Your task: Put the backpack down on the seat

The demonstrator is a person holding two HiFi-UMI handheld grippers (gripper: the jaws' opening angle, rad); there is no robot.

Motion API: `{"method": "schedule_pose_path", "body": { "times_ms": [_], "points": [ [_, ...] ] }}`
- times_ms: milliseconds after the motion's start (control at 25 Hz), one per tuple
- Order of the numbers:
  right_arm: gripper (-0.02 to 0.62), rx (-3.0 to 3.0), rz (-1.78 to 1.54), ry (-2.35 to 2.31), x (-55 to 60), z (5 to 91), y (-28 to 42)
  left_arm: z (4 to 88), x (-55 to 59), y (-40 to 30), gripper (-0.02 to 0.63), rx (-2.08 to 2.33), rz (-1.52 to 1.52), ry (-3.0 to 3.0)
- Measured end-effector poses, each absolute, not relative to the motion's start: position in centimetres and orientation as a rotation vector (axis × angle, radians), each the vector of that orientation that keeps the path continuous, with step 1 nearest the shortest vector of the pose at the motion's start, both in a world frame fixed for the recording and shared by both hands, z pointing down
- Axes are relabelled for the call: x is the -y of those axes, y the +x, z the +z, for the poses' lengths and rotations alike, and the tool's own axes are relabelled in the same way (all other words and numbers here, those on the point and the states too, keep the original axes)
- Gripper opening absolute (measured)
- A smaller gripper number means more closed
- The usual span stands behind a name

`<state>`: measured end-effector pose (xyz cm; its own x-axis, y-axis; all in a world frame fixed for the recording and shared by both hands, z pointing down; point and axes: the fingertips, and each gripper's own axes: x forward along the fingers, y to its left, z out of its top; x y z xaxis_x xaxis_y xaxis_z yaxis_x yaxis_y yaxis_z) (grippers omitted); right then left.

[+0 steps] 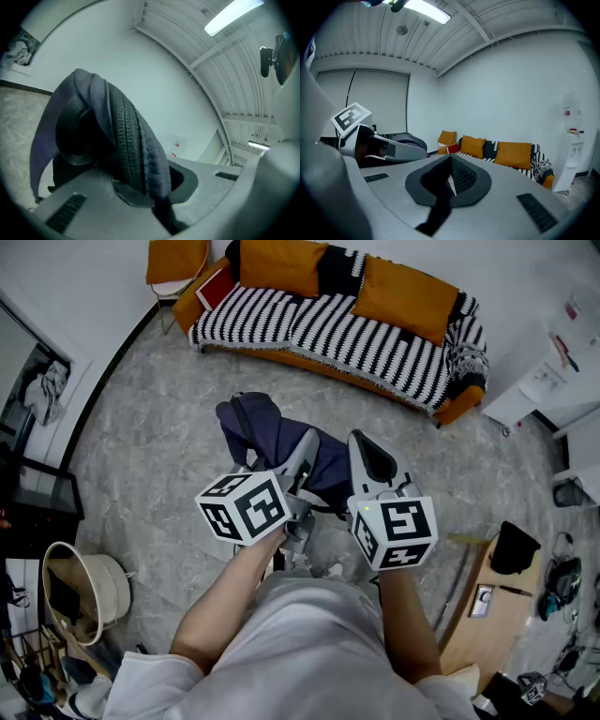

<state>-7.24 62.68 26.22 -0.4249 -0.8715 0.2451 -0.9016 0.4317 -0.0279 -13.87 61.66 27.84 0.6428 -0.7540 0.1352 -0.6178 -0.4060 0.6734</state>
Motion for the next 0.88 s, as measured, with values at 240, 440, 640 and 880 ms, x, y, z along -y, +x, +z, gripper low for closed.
{"method": "schedule_pose_path", "body": {
  "times_ms": [240, 440, 640, 880],
  "points": [
    [0.002, 2.497, 0.252, 1.561, -61.8, 26.7, -8.9, 28.1, -61.0, -15.2, 0.009, 1.048, -0.255, 2.144],
    [0.002, 2.49, 0.253, 1.558, -61.1, 27.1, -10.2, 28.2, -60.2, -16.4, 0.009, 1.036, -0.261, 2.147],
    [0.002, 2.487, 0.258, 1.56, -59.8, 27.5, -10.2, 28.4, -58.6, -16.6, 0.009, 1.041, -0.261, 2.146],
    [0.002, 2.496, 0.273, 1.564, -56.6, 28.0, -8.7, 28.8, -55.5, -15.5, 0.009, 1.049, -0.252, 2.137]
  ]
}}
